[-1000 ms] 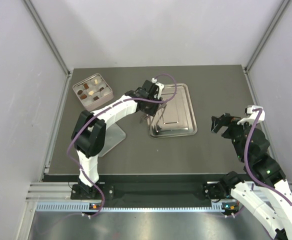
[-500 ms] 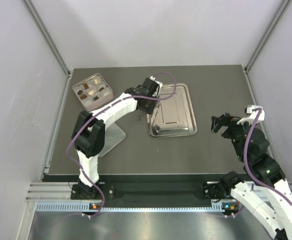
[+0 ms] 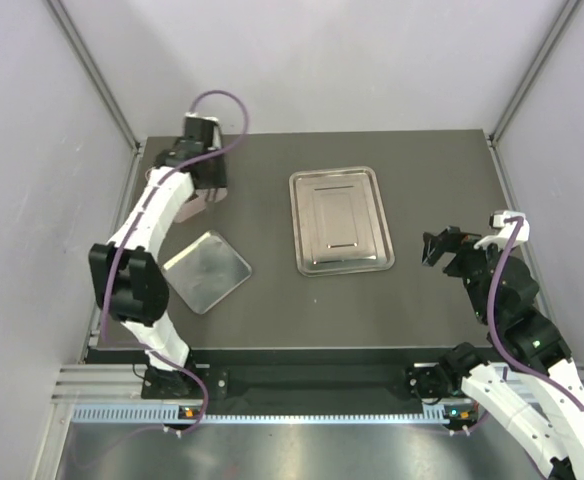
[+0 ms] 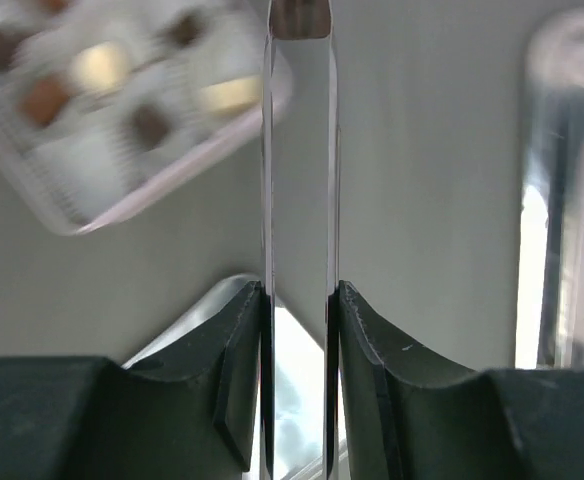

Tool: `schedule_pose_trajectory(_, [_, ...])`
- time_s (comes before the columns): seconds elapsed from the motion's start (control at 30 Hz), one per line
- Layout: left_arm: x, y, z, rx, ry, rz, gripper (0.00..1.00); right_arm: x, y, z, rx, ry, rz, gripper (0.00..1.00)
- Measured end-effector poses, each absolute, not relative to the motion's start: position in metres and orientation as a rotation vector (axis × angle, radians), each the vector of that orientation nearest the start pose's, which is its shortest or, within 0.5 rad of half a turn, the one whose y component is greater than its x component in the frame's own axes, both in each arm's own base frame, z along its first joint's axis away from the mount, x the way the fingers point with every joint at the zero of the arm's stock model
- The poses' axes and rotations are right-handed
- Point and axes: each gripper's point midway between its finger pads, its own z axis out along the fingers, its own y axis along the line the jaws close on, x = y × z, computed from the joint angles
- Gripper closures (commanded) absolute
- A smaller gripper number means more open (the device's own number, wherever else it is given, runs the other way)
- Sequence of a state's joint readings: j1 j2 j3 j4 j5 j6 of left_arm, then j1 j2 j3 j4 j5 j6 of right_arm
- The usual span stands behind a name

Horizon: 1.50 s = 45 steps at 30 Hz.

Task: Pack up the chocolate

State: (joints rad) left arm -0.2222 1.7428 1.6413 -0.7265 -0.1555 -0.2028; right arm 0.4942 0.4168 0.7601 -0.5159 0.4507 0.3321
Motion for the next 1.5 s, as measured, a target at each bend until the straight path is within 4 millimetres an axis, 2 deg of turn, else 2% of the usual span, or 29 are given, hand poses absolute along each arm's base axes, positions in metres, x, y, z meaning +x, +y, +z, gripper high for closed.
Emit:
schedule_pose_trajectory(0.07, [0.442, -0.046, 0.196, -0.157, 2.386, 0.022, 0.67, 0.221, 0.046, 0.281, 0.19, 1.717, 0.219, 0.0])
schedule_pose_trajectory(0.17, [0.43, 0.0, 0.184, -0.307, 2.407, 0.072, 0.67, 0.22, 0.046, 0.281, 0.189, 1.715, 0.221, 0.0])
schedule_pose_trajectory(0.27, [0.419, 0.022, 0.168, -0.391, 2.442, 0.113, 0.66, 0.22, 0.046, 0.281, 0.189, 1.713, 0.223, 0.0])
schedule_pose_trajectory(0.43, [0.408, 0.023, 0.151, -0.409, 2.482, 0.149, 0.66, 0.219, 0.046, 0.282, 0.19, 1.709, 0.226, 0.0])
schedule_pose_trajectory(0.67, [0.402, 0.031, 0.142, -0.428, 2.492, 0.22, 0.66, 0.218, 0.045, 0.283, 0.191, 1.704, 0.228, 0.0])
schedule_pose_trajectory(1.5, [0.4, 0.04, 0.142, -0.445, 2.479, 0.285, 0.54, 0.216, 0.044, 0.286, 0.194, 1.693, 0.233, 0.0])
